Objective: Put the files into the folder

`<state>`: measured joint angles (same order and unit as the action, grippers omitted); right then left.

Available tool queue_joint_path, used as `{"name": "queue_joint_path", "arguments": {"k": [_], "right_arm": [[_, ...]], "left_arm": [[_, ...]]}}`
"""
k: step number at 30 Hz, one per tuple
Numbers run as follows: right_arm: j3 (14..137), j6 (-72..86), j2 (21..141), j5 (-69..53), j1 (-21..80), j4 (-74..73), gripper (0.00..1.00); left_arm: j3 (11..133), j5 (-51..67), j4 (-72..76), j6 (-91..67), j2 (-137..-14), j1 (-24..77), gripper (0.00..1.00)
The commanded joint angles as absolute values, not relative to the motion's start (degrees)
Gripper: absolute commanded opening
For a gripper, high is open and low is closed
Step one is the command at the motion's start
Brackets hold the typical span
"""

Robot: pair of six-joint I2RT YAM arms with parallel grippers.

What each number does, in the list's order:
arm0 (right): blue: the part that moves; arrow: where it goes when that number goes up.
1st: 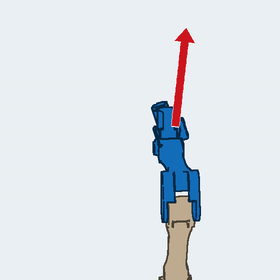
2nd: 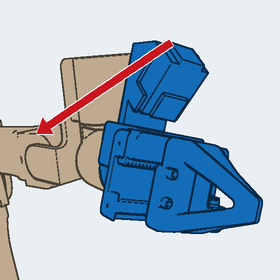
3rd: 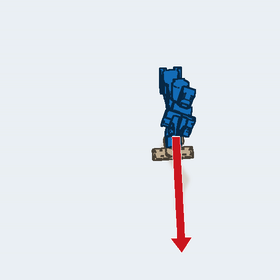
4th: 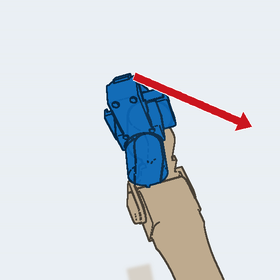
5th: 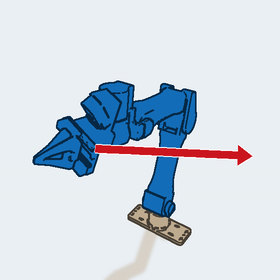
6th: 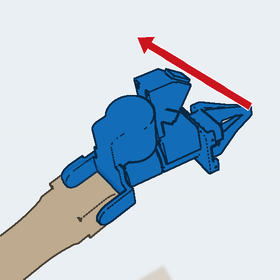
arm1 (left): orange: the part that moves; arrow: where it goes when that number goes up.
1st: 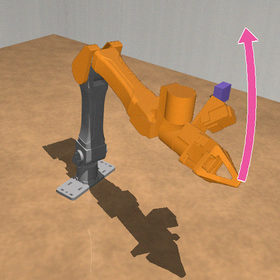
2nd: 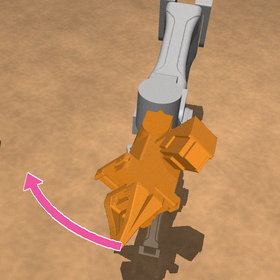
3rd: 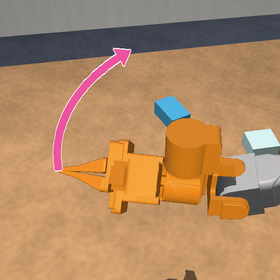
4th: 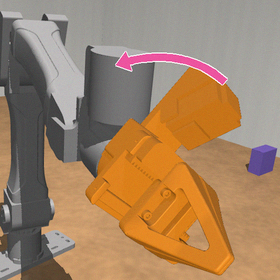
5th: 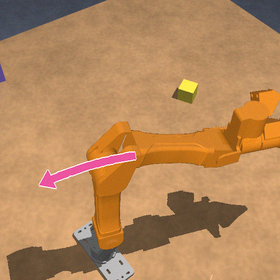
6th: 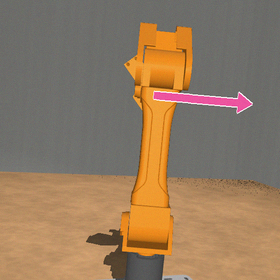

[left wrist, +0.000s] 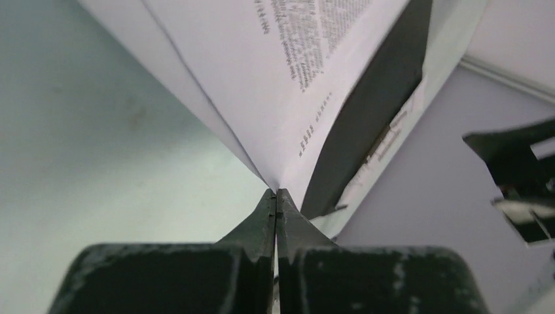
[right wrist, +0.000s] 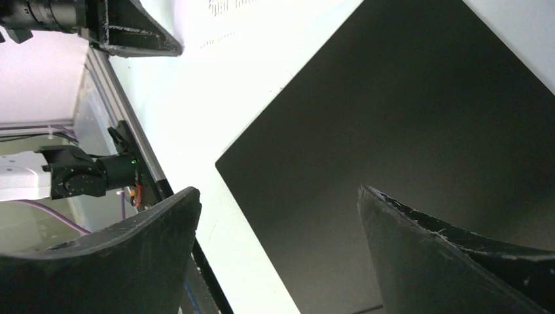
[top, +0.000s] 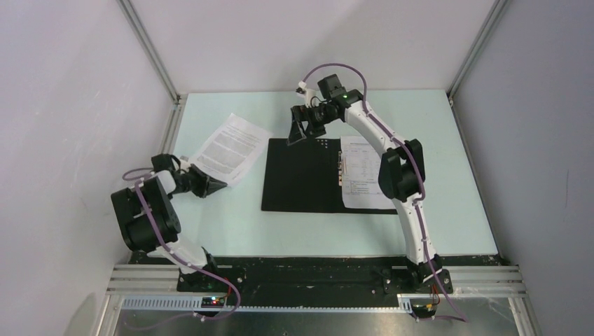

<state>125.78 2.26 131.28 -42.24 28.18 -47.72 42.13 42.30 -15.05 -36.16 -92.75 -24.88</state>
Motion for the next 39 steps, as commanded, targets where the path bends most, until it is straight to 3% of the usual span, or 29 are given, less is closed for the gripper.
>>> {"name": "queue_joint_path", "arguments": {"k": [1, 5, 13, 19, 25, 30, 33, 39], "right_arm": [[130.8, 7.6, 135.3, -48.9, 27.0, -44.4, 0.94], [132.0, 16.7, 138.4, -52.5, 27.0, -38.5, 0.96], [131.9, 29.2, 142.4, -56.7, 28.1, -29.1, 0.99], [132.0, 33.6, 142.6, -62.2, 29.9, -22.1, 0.99], [124.8, 9.3, 133.4, -57.2, 34.6, -24.5, 0.95], [100.6, -16.5, 119.6, -46.1, 38.8, -3.9, 0.91], [96.8, -21.1, 118.7, -41.5, 40.3, 4.2, 0.87], [95.2, -30.6, 119.5, -44.2, 43.0, 7.4, 0.83]], "left_arm": [[50.9, 49.1, -36.3, -18.4, -89.6, -26.7, 0.0], [54.3, 47.1, -52.1, -9.3, -87.9, -28.8, 0.0], [61.2, 58.8, -63.5, -6.1, -85.5, -33.5, 0.0], [60.8, 54.8, -72.9, 2.8, -85.6, -33.4, 0.0], [60.7, 50.0, -77.1, 9.0, -87.5, -33.4, 0.0], [60.9, 49.0, -77.7, 9.0, -86.4, -33.4, 0.0], [59.5, 49.1, -77.6, 8.5, -83.9, -32.7, 0.0], [59.1, 48.2, -77.7, 7.7, -80.3, -29.1, 0.0]]}}
